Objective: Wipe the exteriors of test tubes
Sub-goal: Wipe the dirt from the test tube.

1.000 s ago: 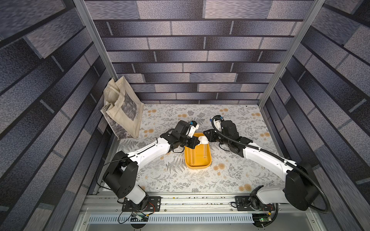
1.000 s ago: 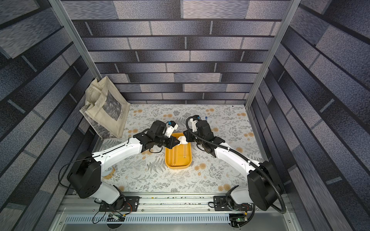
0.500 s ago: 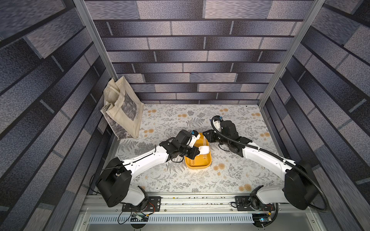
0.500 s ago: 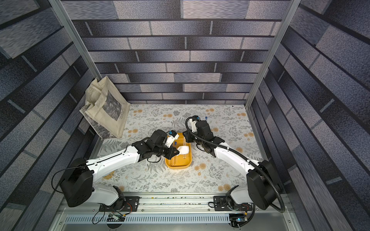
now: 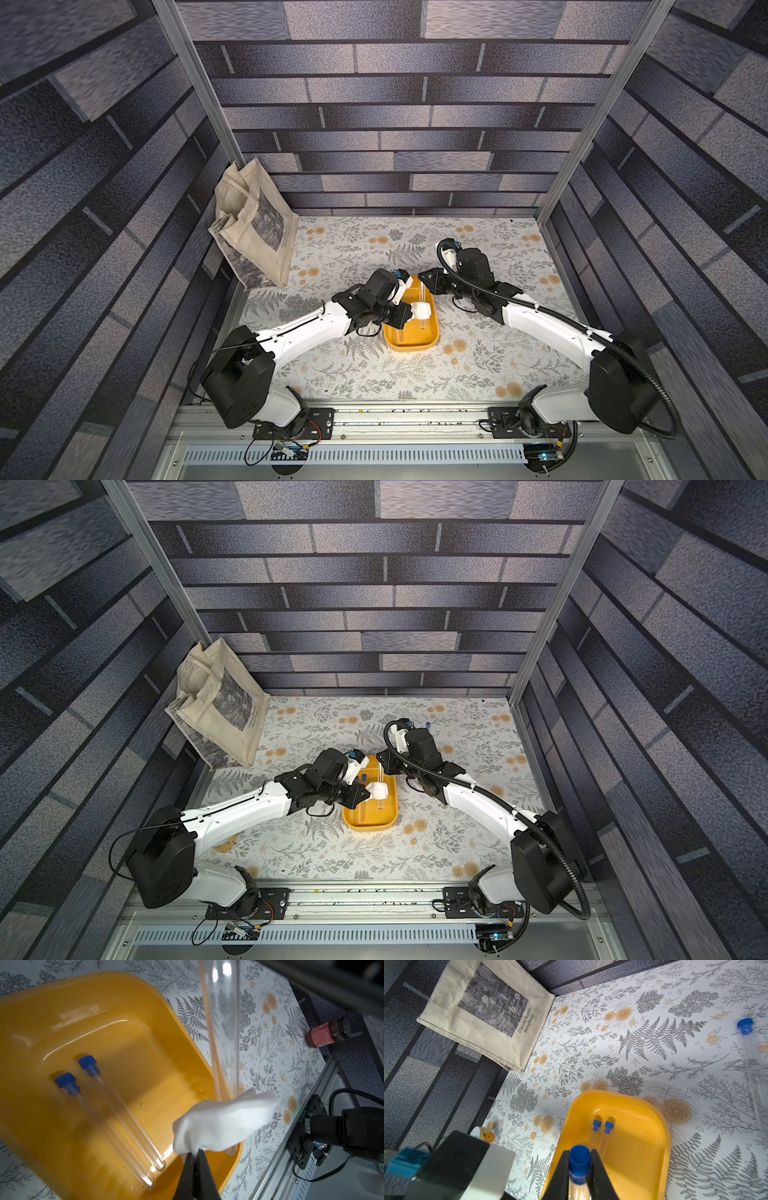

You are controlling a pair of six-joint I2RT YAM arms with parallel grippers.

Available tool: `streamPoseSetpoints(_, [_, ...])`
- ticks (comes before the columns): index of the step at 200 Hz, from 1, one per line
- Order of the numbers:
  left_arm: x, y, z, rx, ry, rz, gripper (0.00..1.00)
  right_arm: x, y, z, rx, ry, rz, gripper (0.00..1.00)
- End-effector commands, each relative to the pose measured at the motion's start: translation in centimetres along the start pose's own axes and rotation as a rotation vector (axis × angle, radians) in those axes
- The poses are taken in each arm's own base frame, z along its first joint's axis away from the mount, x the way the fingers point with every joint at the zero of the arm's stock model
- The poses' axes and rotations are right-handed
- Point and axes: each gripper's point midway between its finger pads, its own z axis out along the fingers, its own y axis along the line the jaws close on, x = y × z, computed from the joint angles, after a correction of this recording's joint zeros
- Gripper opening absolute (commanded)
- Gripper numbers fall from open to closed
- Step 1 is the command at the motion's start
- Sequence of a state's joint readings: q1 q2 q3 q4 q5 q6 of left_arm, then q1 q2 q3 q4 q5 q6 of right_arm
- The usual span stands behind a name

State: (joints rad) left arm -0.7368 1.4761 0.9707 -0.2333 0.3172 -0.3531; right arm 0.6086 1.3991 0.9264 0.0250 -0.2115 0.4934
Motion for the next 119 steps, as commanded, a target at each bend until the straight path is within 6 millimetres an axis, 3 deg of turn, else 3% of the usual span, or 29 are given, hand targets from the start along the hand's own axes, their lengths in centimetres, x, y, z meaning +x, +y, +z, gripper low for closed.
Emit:
streamPoseSetpoints(1, [-2.1,0.1,-0.3,-0.007,-0.014,0.027,0.01,-0.1,0.2,0.3,-0.016,-0.001,0.015,0.18])
streamPoseSetpoints(60, [-5.3,0.0,-1.2,-0.024,-0.056,0.067,0.01,-0.1,-0.1,0.5,-0.004,0.004,0.011,0.18])
streamPoseSetpoints(119, [-2.5,-0.5,-0.5,-0.007,-0.015,0.066,0.01,-0.6,-0.1,0.7,0.000,-0.002,0.007,0.21])
